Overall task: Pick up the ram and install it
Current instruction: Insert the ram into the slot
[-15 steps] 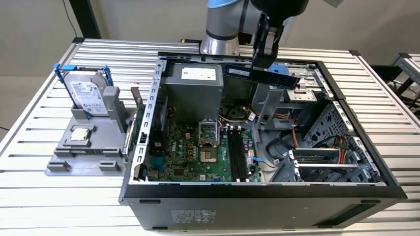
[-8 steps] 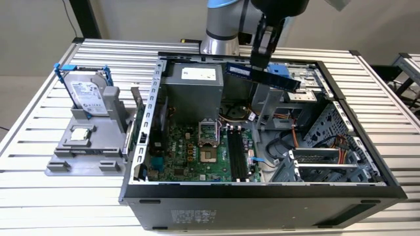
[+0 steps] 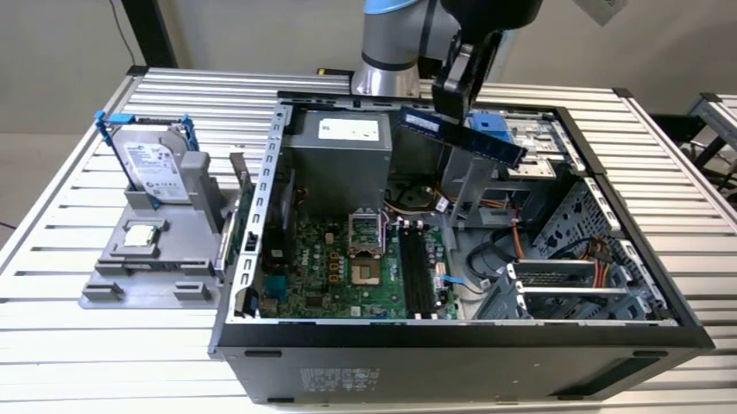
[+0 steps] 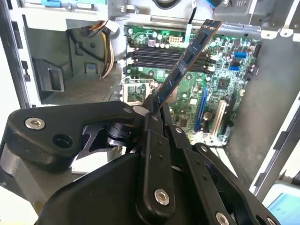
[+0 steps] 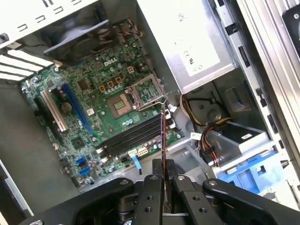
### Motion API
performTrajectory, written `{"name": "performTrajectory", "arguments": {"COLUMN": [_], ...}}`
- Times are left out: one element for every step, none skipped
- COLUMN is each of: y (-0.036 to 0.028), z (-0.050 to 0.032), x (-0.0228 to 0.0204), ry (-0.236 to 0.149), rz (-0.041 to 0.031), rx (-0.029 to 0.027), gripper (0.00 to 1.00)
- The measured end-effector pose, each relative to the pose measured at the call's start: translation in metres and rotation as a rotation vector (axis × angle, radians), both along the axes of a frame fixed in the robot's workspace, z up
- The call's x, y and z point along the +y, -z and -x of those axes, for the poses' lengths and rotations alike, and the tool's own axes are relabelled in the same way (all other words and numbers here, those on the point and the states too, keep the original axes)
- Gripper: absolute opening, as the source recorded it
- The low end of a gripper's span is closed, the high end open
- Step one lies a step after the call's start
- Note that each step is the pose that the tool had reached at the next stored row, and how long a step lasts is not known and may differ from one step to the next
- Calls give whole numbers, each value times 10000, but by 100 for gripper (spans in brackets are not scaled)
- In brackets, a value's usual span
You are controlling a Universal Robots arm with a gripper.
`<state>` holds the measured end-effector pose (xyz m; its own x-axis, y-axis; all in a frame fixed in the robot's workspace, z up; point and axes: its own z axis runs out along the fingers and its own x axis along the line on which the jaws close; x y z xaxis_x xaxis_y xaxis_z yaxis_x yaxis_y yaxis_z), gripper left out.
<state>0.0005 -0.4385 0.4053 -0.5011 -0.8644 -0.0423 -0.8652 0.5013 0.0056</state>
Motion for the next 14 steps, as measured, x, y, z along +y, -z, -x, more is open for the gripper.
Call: {"name": "performTrajectory", "arguments": {"y": [0,0,0,0,0,0,0,0,0,0,0,0,0,0], "z": [0,0,0,0,0,0,0,0,0,0,0,0,0,0], "x": [0,0,0,0,0,0,0,0,0,0,0,0,0,0], "ry": [179,361,525,706,870,1045,1224,1394,1563,1734,1906,2078,2238,2407], "rz": [0,1,0,0,1,0,1,0,0,1,0,0,0,0], "rx": [0,0,0,0,0,0,0,0,0,0,0,0,0,0], "gripper": [0,0,0,0,0,0,0,0,0,0,0,0,0,0]}}
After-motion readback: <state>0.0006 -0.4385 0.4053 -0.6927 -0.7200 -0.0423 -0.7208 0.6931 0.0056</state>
